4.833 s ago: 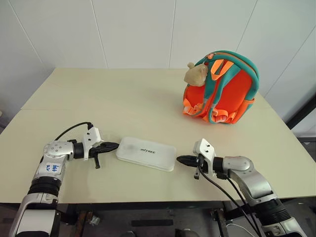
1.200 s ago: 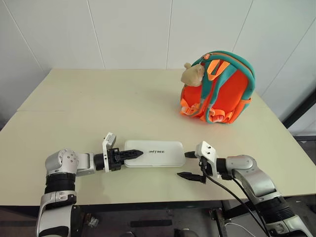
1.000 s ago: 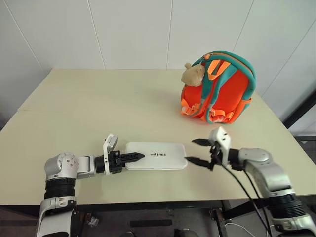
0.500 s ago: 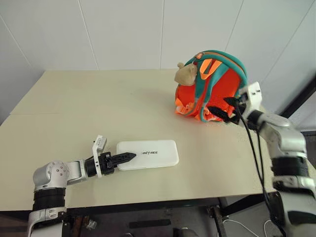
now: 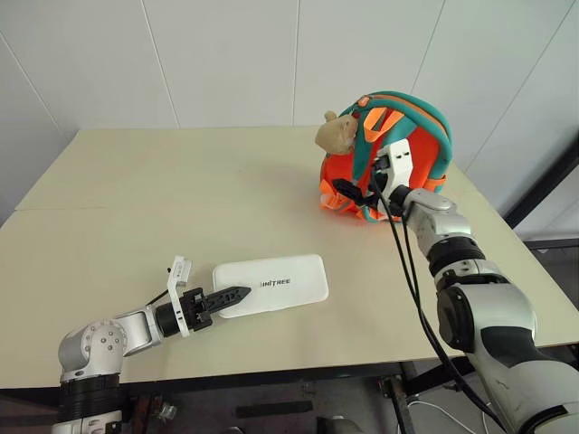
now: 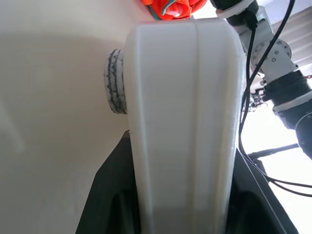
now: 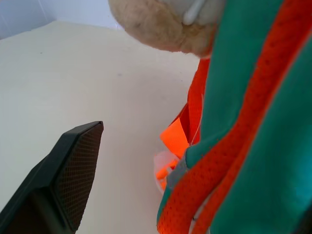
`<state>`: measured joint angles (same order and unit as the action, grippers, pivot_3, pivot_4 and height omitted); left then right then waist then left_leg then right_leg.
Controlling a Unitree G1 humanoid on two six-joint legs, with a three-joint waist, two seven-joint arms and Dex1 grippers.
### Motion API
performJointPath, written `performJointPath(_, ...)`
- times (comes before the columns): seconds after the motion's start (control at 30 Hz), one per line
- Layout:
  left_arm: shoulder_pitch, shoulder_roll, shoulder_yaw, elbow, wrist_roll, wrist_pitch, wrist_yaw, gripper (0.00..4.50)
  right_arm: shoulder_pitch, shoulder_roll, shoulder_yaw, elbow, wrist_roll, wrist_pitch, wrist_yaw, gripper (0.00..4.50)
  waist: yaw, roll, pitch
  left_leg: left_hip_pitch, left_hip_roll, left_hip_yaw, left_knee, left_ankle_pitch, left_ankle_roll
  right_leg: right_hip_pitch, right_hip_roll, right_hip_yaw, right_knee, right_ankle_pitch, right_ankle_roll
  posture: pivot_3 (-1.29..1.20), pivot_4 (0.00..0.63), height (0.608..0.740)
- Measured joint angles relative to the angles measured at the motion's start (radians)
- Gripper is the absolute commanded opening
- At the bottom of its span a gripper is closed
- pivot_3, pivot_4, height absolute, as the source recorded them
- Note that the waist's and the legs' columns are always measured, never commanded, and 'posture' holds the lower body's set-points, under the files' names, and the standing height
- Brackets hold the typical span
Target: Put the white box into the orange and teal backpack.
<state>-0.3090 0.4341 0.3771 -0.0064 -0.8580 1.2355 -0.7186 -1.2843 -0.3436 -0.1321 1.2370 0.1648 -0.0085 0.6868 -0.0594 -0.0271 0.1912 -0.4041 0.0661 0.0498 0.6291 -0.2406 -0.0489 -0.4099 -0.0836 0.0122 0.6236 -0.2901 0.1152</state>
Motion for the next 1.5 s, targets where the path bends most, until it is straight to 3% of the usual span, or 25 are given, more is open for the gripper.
performJointPath(0.13,0.002,-0.017,0.022,-0.02,-0.012,-0.018,0.051,1.35,-0.038,0.032,-0.016,0.074,-0.02,-0.062,-0.047,3.59,-0.002,0.0,0.0,0.0,0.0,0.0,0.0,0.0,0.0,0.0,0.0,0.0,0.001,0.0,-0.001,0.0,0.15,0.74)
performJointPath(0.27,0.012,-0.02,0.049,-0.028,-0.023,-0.044,0.08,1.35,-0.071,0.069,-0.047,0.093,-0.019,-0.117,-0.045,2.14,-0.016,0.0,0.0,0.001,0.001,0.0,0.0,0.001,-0.001,0.0,0.0,0.0,0.001,0.0,-0.001,0.0,0.15,0.74)
performJointPath(0.47,0.056,-0.008,0.061,-0.067,-0.028,-0.126,0.092,1.35,-0.085,0.101,-0.117,0.091,0.03,-0.147,0.111,0.16,-0.026,0.0,0.0,0.001,0.001,0.0,-0.002,0.0,-0.001,-0.001,0.001,-0.001,0.001,0.0,-0.001,0.0,0.15,0.74)
performJointPath(0.5,0.063,0.009,0.064,-0.073,-0.036,-0.127,0.091,1.35,-0.085,0.108,-0.126,0.088,0.045,-0.144,0.157,0.02,-0.029,0.0,0.0,0.001,0.002,0.0,-0.002,0.0,-0.002,-0.001,0.002,0.0,0.001,0.0,-0.001,0.0,0.15,0.74)
performJointPath(0.73,0.135,0.141,0.134,-0.098,-0.073,-0.163,0.041,1.35,-0.077,0.096,-0.111,-0.003,0.087,0.054,0.498,0.02,-0.034,0.0,0.0,0.0,0.004,0.002,-0.007,-0.001,-0.004,-0.004,0.003,-0.001,0.001,-0.001,-0.003,0.0,0.15,0.74)
performJointPath(0.87,0.169,0.216,0.22,-0.056,-0.102,-0.166,0.022,1.35,0.022,0.037,-0.018,-0.295,0.14,0.325,0.75,0.02,-0.025,0.0,0.0,-0.001,0.006,0.001,-0.009,-0.003,-0.005,-0.005,0.004,-0.002,0.001,-0.002,-0.004,0.0,0.15,0.74)
performJointPath(0.93,0.18,0.24,0.239,-0.053,-0.102,-0.172,0.011,1.35,0.086,0.002,0.022,-0.46,0.186,0.469,0.799,0.02,-0.02,0.001,0.0,-0.002,0.006,0.001,-0.01,-0.004,-0.005,-0.006,0.004,-0.003,-0.001,-0.003,-0.004,0.0,0.15,0.74)
performJointPath(1.17,0.125,0.256,0.324,0.015,-0.177,-0.172,0.02,1.35,0.173,-0.082,0.056,-0.977,0.458,0.948,0.8,0.02,-0.008,0.001,0.001,-0.005,0.007,0.003,-0.013,-0.004,-0.006,-0.01,0.004,-0.003,-0.002,-0.004,-0.007,0.0,0.15,0.74)
performJointPath(1.33,0.164,0.256,0.331,-0.023,-0.199,-0.187,0.001,1.35,0.284,-0.165,0.083,-1.182,0.595,1.101,0.798,0.02,0.007,0.001,0.0,-0.006,0.006,0.005,-0.013,-0.006,-0.004,-0.011,0.003,-0.003,-0.004,-0.004,-0.007,0.0,0.15,0.74)
performJointPath(1.5,0.191,0.256,0.354,-0.104,-0.216,-0.236,-0.023,1.35,0.366,-0.232,0.119,-1.215,0.602,1.098,0.78,0.02,0.01,-0.001,0.0,-0.006,0.006,0.005,-0.009,-0.006,-0.004,-0.011,0.003,-0.003,-0.006,-0.005,-0.008,0.0,0.15,0.74)
